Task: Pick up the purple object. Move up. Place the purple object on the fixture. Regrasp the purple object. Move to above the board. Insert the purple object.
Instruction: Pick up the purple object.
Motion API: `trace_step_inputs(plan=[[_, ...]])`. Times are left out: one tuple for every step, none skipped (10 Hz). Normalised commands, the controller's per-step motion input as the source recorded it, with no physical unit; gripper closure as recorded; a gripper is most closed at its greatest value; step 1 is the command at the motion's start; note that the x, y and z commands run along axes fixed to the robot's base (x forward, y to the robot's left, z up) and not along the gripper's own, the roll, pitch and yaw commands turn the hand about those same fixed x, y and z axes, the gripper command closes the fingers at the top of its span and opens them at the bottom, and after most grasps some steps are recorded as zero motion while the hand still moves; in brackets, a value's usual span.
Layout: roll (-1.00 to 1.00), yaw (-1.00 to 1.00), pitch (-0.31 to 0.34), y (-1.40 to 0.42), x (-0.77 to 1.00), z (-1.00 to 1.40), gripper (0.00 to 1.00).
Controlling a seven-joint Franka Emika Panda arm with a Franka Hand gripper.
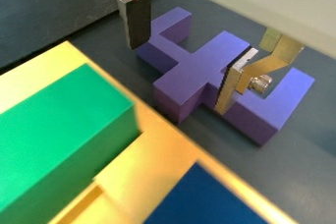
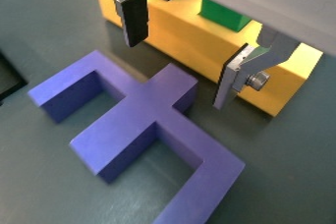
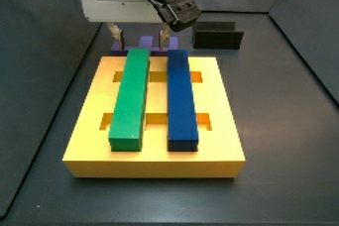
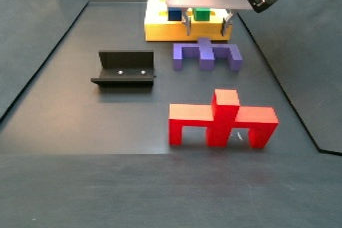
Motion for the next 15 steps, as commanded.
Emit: trace_step_inputs(plan=[[0.09,0.33,-0.053,-0.07,0.00,-0.26,0.00],[0.07,0.23,-0.033,-0.05,0.09,-0.35,0.00],[0.11,0.00,0.000,0.00,0.30,-0.31,0.00],[0.12,0.00,0.000,0.00,0.27,-0.29,0.00],[0.12,-0.09,0.000,0.00,0.10,-0.21,0.00],[0.13,-0.06,0.000,0.00,0.00,-0.17,0.00],[0.08,-0.05,0.000,0.02,-0.09,-0.09,0.00],[0.04,-0.07,0.000,0.03,-0.13,-0.09,0.00],[0.02,-0.04,0.000,0.03,-0.09,-0.09,0.00],[0.02,-0.03,0.000,0.03,-0.12,-0.08,0.00],[0.01,-0.01,0.000,0.00,-0.09,-0.03,0.00],[0.00,0.00,0.000,0.00,0.00,0.00,0.00],[0.00,0.00,0.000,0.00,0.00,0.00,1.00],[0.00,0.00,0.000,0.00,0.00,0.00,1.00],[0.00,0.00,0.000,0.00,0.00,0.00,1.00]])
